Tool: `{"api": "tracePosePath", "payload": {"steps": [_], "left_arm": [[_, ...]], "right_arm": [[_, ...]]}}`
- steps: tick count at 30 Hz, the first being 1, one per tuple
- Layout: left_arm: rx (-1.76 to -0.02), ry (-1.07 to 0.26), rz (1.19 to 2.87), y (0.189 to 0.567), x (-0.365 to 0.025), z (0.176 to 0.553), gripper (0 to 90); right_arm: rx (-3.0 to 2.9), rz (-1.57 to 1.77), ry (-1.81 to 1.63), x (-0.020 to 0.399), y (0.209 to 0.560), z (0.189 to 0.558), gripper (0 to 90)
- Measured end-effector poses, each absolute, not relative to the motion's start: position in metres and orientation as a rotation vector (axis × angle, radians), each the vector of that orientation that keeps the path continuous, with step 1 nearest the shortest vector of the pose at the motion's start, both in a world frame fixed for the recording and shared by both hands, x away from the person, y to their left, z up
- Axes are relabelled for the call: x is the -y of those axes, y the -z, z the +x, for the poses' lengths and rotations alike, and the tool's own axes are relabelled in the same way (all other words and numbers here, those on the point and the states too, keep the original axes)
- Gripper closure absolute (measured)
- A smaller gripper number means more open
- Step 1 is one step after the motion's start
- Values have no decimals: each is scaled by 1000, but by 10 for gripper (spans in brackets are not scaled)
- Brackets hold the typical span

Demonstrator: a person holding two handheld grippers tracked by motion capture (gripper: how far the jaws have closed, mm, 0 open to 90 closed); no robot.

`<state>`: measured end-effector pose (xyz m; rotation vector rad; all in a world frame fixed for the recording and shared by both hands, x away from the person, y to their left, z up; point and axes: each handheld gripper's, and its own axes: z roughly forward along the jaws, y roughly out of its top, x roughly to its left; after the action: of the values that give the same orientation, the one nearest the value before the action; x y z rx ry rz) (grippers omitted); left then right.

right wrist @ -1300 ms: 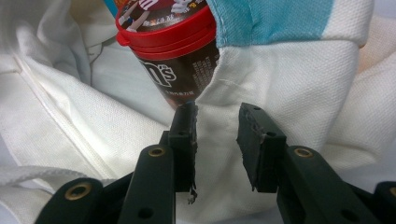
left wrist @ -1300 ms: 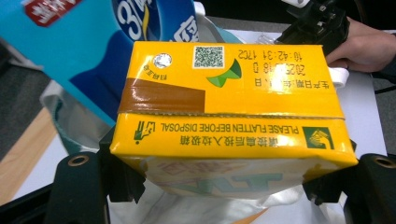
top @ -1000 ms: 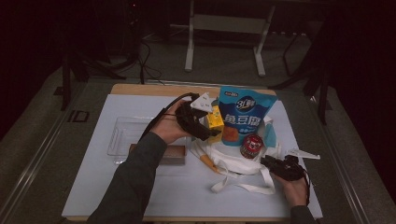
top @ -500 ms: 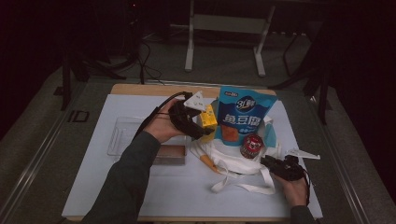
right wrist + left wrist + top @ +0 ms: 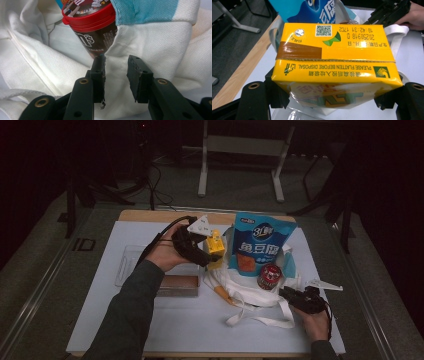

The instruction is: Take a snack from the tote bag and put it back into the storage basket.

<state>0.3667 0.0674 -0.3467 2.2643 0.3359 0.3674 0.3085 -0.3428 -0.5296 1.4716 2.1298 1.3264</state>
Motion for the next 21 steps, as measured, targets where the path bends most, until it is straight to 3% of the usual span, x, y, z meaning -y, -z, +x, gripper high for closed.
{"api": "tracePosePath", "payload": {"steps": [21], "left_arm": [[-418, -375, 2260, 352, -98, 370, 288]], "right_arm": [[-2128, 1472, -1330, 343, 530, 308, 671]]}}
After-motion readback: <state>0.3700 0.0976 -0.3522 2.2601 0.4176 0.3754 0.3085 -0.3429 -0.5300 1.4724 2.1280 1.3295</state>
